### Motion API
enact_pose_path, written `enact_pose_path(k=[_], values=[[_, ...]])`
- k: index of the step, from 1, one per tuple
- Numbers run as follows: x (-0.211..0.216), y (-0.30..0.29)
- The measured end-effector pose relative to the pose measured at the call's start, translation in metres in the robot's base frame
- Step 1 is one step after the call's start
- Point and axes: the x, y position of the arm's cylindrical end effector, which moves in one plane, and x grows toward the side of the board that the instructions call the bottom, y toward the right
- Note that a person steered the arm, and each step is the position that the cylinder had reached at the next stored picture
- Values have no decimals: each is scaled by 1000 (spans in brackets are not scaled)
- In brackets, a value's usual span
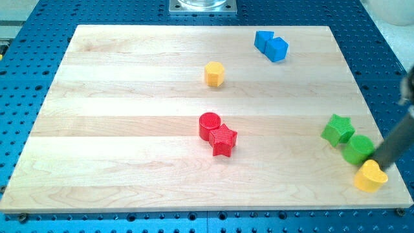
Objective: Place the green blocks parallel to each other
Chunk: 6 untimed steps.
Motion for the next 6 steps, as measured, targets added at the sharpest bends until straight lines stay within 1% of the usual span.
enact_pose_path(k=[1,2,3,4,5,6], values=[[-25,-57],[-52,-69],[-36,-9],[-52,1],[-56,-65],[-53,-92]])
